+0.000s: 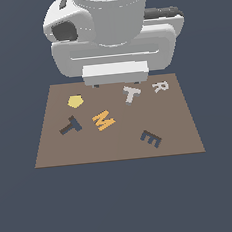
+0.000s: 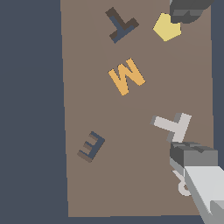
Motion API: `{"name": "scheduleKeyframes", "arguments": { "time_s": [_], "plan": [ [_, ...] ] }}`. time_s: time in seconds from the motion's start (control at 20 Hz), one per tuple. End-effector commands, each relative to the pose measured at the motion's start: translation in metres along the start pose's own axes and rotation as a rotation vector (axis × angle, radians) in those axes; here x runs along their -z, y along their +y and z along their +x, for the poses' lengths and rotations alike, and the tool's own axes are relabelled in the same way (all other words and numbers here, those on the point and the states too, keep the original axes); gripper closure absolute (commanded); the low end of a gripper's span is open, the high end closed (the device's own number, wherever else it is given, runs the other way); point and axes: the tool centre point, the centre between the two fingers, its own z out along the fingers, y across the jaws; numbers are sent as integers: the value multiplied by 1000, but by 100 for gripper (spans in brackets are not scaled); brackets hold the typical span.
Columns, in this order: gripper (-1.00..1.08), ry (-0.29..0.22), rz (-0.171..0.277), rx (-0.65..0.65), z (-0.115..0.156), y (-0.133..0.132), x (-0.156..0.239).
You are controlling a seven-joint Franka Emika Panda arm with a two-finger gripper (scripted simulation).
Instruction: Insert a designated object into the corresponding slot on a board.
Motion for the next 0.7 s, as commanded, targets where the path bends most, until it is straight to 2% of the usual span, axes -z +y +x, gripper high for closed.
{"name": "scheduleKeyframes", "arguments": {
  "time_s": [0.0,0.3,0.65],
  "plan": [
    [-92,0,0,0,0,0,0],
    [-92,-1,-1,-20,-4,-2,-8],
    [-92,-4,-4,-94,-20,-10,-36]
  ]
}}
